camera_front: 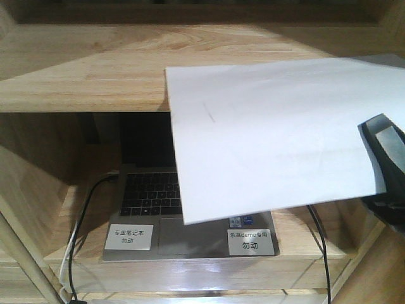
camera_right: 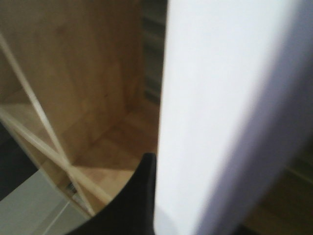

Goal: Grab stapler and paper to desk for stapling
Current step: 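Pinch the paper edge with the right gripper and pull it off the shelf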

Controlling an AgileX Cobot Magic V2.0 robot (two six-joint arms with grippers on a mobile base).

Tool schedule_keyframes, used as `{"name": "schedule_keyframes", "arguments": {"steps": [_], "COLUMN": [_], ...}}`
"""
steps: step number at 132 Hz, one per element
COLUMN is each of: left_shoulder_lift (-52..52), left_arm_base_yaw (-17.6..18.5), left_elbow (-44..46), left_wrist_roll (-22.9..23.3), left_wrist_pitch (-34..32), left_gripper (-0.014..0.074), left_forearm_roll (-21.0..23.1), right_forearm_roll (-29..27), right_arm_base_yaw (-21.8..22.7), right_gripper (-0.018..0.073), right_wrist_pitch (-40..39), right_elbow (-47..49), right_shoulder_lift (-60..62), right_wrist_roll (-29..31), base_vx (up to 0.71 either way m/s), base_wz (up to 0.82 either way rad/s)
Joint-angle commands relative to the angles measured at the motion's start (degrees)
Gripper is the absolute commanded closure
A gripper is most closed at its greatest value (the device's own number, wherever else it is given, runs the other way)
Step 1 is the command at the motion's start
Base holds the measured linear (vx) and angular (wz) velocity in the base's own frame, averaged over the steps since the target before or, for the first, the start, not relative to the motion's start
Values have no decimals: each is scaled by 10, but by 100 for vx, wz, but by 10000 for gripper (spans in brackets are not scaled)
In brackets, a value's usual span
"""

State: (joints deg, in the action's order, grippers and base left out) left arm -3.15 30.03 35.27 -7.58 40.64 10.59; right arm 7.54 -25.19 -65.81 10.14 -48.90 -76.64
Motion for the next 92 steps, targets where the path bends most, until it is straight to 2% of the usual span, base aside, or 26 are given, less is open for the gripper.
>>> {"name": "schedule_keyframes", "arguments": {"steps": [1,25,56,70,92], "left_shoulder_lift": [-8,-8,-8,-8,-8], "left_arm_base_yaw": [1,1,1,1,1], "left_elbow": [14,14,14,14,14], "left_wrist_roll": [-1,-1,-1,-1,-1], "left_wrist_pitch": [-67,-67,-67,-67,-67], "left_gripper": [603,603,603,603,603], "left_forearm_roll": [10,10,10,10,10], "right_forearm_roll": [31,63,41,40,41], "right_arm_base_yaw": [0,0,4,46,128], "right_gripper": [565,565,565,565,565], "right_wrist_pitch": [-74,-67,-33,-29,9], "right_elbow": [16,16,16,16,15], "right_shoulder_lift": [25,72,150,187,250], "right_wrist_roll": [-5,-12,-12,-14,-75], "base_vx": [0,0,0,0,0], "base_wz": [0,0,0,0,0]}}
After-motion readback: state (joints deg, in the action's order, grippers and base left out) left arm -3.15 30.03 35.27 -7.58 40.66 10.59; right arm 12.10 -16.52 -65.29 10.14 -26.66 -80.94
